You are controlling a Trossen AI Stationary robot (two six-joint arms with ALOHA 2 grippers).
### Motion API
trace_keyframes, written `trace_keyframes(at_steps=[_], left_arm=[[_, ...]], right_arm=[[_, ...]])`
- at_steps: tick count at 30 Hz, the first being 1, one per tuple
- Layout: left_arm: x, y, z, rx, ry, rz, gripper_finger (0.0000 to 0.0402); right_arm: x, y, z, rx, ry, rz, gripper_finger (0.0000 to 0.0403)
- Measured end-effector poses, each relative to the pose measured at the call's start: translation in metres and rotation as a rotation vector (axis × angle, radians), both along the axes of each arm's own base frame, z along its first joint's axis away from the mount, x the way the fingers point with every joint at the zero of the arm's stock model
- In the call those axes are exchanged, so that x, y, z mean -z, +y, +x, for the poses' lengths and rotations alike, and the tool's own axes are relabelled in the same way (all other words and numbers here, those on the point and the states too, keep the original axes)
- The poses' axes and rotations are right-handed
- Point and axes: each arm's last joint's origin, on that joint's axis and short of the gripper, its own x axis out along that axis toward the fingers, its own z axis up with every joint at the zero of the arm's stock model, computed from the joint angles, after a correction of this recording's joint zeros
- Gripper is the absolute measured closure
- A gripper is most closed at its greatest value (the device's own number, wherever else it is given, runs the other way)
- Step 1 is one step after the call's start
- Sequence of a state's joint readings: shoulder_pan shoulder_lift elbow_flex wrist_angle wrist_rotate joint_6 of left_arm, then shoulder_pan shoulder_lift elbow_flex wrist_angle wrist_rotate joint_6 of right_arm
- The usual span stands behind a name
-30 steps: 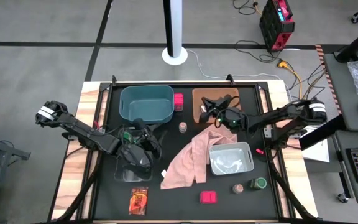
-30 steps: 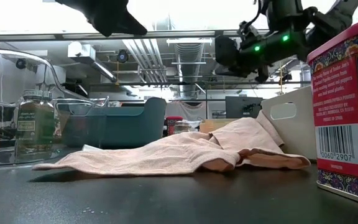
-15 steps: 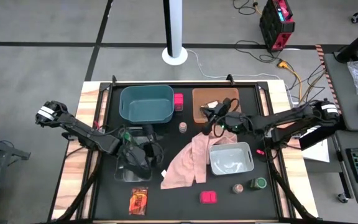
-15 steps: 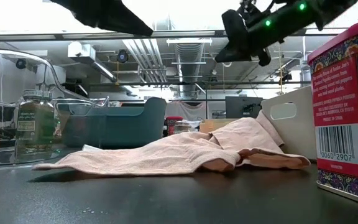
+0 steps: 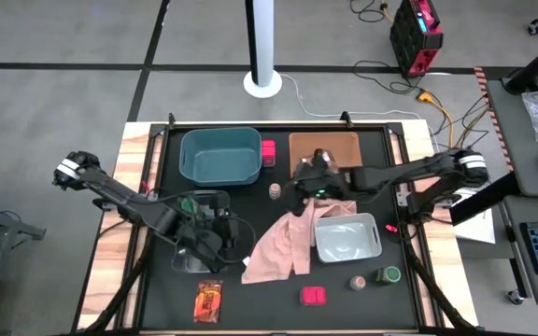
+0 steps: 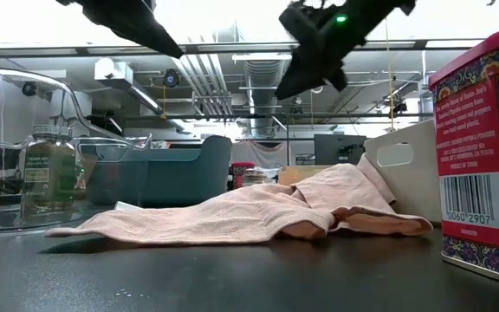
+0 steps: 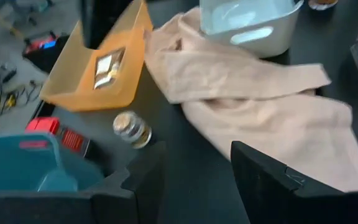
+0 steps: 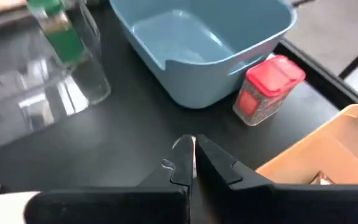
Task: Sort spices by type
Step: Put the top brown seasoning bottle into the white bin
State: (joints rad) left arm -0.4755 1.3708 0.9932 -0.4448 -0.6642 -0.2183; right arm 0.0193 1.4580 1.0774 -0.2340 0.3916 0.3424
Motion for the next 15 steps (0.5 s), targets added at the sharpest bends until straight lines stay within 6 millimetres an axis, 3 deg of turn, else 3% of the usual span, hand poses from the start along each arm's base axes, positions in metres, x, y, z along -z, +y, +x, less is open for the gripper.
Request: trace_keyframes(at_steps=[7,15], left_arm=[[-0.009,-0.001,-0.006,-0.095,-0.003,0.049,0.0235],[-0.017,-0.018,-0.032,-0.156,-0.107,0.167,0.0235]], right_arm=[[0.008,-0.004,0.039,-0.056,0.172,0.035,0.0371],[0.028,-0.009,0.058,-0.177,0.262,-0.023,0.0259]])
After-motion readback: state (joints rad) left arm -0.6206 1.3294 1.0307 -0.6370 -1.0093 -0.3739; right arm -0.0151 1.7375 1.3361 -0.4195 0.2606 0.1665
